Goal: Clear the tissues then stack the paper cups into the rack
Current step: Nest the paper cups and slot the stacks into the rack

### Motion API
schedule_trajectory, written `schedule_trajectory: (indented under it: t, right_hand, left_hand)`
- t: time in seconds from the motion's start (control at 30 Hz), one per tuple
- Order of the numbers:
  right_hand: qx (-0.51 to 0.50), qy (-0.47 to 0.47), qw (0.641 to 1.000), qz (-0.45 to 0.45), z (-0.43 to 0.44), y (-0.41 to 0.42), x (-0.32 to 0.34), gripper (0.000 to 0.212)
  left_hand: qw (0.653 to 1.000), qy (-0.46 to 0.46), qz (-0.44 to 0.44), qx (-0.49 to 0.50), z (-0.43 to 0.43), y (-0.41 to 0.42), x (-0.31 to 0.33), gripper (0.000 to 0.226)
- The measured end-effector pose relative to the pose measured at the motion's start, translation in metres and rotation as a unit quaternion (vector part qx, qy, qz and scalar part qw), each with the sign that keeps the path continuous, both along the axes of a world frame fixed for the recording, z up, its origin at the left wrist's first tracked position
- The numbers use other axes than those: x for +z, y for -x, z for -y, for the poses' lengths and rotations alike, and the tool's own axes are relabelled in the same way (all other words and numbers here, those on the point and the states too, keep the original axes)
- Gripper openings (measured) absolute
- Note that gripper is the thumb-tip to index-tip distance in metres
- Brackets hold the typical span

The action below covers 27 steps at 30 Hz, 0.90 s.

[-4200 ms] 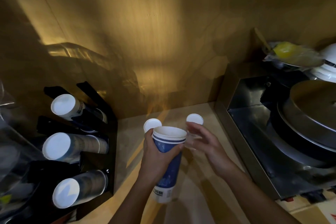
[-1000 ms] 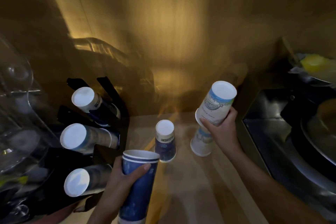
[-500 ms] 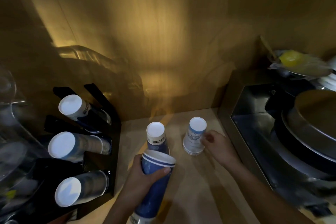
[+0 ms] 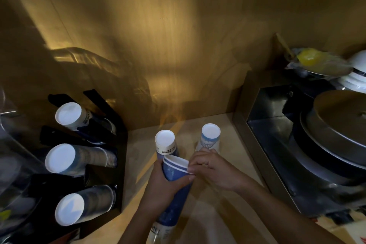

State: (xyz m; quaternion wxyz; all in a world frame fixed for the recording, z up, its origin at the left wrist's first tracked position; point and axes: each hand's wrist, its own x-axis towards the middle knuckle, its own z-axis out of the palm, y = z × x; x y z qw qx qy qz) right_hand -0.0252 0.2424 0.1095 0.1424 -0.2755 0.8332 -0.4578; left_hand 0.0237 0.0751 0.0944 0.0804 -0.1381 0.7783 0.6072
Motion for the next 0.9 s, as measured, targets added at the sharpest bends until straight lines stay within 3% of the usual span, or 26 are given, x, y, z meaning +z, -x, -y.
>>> schedule_trajectory:
  t: [0.2,0.4,0.6,0.8,0.9]
  right_hand:
    - [-0.057,0.032,0.997,-0.049,0.008,0.009,0.011,0.026]
    - [-0.166,0.129,0.977,-0.025,-0.015,0.033,0.041,0.024]
    - [-0.154,0.131,0.978,-0.061,-0.023,0.036,0.05,0.023]
    - [-0.063,0.105,0.992,0.017,0.001,0.015,0.03,0.027]
    - [0.006,0.053,0.995,0.087,0.015,0.002,0.016,0.03]
  left_hand:
    - [0.999,-0.033,0.007,0.0,0.003,0.003,0.007,0.052]
    - [0.999,-0.029,-0.029,-0.017,0.02,-0.003,0.01,0.073]
    - [0.997,-0.047,-0.056,-0.041,0.018,-0.008,0.011,0.071]
    - [0.997,-0.01,-0.074,-0.022,0.02,-0.003,0.013,0.063]
    - [0.995,0.009,-0.093,-0.016,0.021,-0.004,0.012,0.08]
